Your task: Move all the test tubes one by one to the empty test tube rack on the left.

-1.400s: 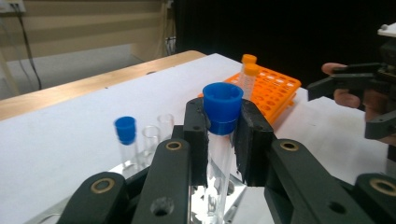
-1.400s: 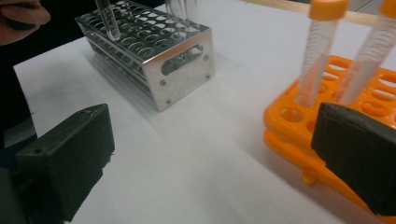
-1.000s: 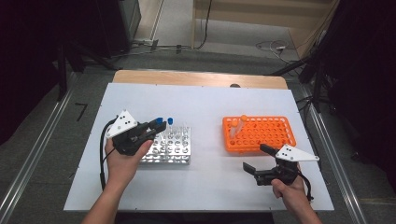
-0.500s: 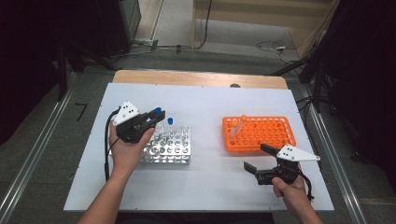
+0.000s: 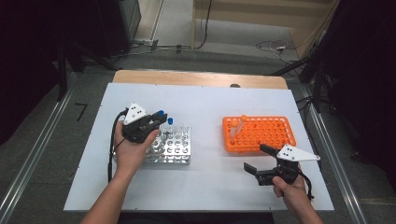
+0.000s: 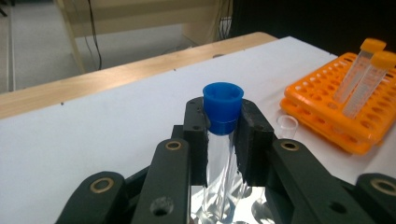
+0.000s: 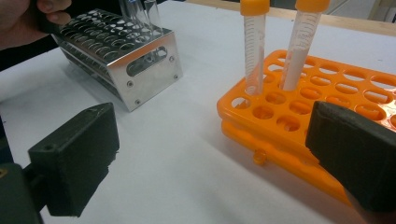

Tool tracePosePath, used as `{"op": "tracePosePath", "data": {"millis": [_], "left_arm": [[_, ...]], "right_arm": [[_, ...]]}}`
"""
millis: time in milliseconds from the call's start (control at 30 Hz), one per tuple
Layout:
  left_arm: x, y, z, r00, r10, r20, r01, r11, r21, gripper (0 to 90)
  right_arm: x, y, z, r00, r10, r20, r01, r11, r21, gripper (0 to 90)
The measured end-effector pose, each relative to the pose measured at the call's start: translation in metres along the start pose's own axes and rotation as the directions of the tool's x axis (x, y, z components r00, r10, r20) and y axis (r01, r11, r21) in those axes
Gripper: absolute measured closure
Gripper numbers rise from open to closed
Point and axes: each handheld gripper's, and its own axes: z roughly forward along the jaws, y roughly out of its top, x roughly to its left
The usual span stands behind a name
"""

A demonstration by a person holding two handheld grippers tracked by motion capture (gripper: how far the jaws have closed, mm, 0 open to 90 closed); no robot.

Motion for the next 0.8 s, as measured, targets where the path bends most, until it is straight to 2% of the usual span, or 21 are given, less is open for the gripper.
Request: {"op": "tracePosePath", "data": {"millis": [167,333,400,467,533,700,800], "left_arm": [[-0.001,-0.004,0.001,0.9999,-0.012,-0.004,0.012,0.9993,0.036,76.0],[-0.001,-0.008,0.004,0.9993,-0.034,0.018,0.032,0.9967,0.074,73.0],[-0.001,-0.008,0.003,0.9992,-0.037,0.012,0.036,0.9958,0.084,68.2],[-0.003,-0.008,0.002,0.9991,-0.035,-0.023,0.037,0.9952,0.09,60.2],[-0.004,-0.008,-0.001,0.9986,-0.047,-0.025,0.048,0.9958,0.077,50.8],[-0.007,-0.009,-0.01,0.9962,-0.087,0.002,0.087,0.9956,0.037,32.6],[-0.01,-0.01,-0.017,0.996,-0.084,0.029,0.084,0.9964,0.016,22.6]], "right_arm": [[-0.001,0.0,0.0,1.0,-0.001,0.0,0.001,1.0,-0.001,1.4],[-0.001,0.0,0.0,1.0,-0.001,0.001,0.001,1.0,0.0,1.5],[-0.002,0.0,0.0,1.0,0.0,0.0,0.0,1.0,-0.002,1.5],[-0.002,0.0,0.0,1.0,0.0,0.002,0.0,1.0,-0.003,1.6],[-0.003,0.0,0.0,1.0,0.0,0.002,0.0,1.0,-0.003,1.7],[-0.003,0.0,0.001,1.0,0.003,0.004,-0.003,1.0,-0.005,1.9],[-0.004,0.0,0.002,1.0,0.0,0.006,0.0,1.0,-0.004,2.0]]}}
